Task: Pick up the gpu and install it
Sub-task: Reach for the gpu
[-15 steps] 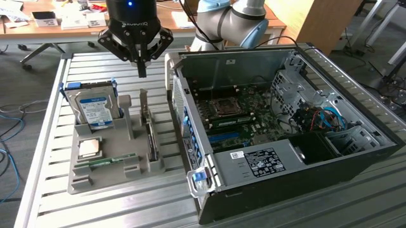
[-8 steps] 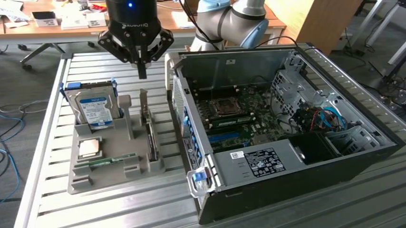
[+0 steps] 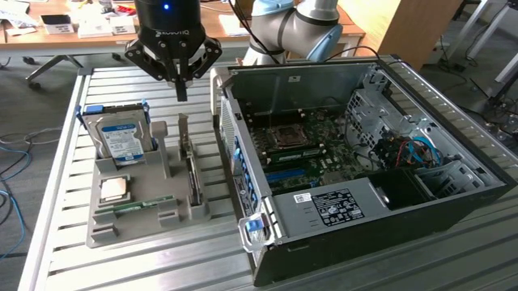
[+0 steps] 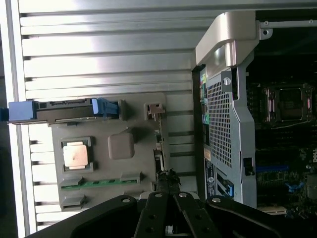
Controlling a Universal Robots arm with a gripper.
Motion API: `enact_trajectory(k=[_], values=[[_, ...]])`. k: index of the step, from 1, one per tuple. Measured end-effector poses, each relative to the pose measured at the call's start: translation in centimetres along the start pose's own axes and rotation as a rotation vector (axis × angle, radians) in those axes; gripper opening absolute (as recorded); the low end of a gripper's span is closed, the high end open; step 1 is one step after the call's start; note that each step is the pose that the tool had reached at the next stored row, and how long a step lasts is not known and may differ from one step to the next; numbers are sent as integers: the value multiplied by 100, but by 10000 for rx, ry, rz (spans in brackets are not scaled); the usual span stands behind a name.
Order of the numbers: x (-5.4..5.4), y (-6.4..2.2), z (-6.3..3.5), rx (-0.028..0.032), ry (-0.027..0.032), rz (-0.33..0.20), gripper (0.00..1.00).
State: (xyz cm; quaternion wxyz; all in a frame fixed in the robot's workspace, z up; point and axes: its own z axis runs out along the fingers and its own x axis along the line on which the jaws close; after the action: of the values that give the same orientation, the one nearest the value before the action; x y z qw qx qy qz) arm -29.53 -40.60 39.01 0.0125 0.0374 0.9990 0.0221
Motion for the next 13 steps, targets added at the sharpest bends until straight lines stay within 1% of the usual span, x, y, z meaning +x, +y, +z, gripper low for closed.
enact_trajectory(k=[10,13], values=[[3,-9,0,0,-1,0,11],[21,-12,-2,1,0,2,11]])
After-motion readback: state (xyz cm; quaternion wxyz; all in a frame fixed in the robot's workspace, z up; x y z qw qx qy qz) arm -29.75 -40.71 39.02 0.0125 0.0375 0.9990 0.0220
